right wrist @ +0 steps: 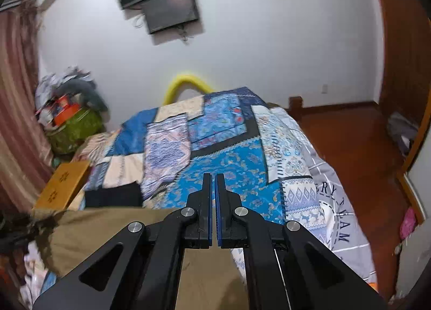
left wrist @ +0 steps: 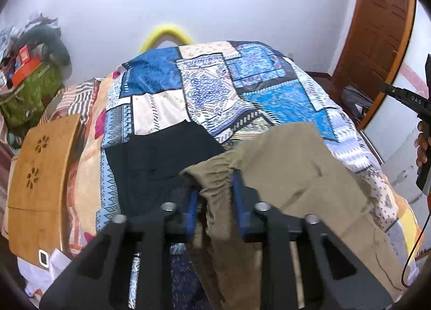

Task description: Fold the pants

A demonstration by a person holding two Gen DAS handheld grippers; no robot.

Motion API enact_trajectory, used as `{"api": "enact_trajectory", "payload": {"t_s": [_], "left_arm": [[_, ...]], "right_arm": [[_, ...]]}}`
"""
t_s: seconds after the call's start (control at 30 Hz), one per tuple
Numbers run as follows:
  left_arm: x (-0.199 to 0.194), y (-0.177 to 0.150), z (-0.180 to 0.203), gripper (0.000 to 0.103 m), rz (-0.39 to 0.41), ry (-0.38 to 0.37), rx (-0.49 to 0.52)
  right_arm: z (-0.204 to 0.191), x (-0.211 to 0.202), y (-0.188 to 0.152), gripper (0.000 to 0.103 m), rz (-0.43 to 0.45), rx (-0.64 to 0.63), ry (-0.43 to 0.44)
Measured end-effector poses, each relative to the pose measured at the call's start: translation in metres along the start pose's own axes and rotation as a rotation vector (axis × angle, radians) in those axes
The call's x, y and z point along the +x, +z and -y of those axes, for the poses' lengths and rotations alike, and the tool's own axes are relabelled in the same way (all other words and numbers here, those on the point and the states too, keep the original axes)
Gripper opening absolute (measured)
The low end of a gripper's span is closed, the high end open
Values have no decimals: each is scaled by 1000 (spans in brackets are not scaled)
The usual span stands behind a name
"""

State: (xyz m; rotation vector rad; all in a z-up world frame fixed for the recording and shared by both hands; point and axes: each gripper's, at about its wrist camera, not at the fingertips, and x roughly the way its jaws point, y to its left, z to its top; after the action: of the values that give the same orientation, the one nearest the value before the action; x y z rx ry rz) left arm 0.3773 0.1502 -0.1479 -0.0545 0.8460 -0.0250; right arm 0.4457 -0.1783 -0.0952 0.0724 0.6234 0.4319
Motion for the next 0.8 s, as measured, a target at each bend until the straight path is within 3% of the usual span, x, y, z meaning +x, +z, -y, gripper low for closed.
{"api": "enact_trajectory", "payload": {"t_s": [0.1,0.17,0.23,0.27,0.4,0.7,0.8], "left_arm": [[5,-3,2,15,-50,0,-12],[16,-7,0,15,-81,10,-26],[25,-12,-2,15,-94,14,-34],[33,-13,-6,15,-100,16,-42],[62,-17,-22,15,-129,-2,-75],[129,-36,-31,12,-209,-66,-76],[136,-38,-31,12,-203,-67,-85]], "right_arm": [[-8,0,-9,3,-73,-10,36],[-12,9,-18,14,-108,-21,30],[-13,24,-28,49,-147,-37,29],[-13,30,-33,54,-153,-43,27],[-9,71,-47,54,-214,-66,3],[27,166,-65,54,-318,26,-16],[28,183,-68,51,-330,44,20]]}}
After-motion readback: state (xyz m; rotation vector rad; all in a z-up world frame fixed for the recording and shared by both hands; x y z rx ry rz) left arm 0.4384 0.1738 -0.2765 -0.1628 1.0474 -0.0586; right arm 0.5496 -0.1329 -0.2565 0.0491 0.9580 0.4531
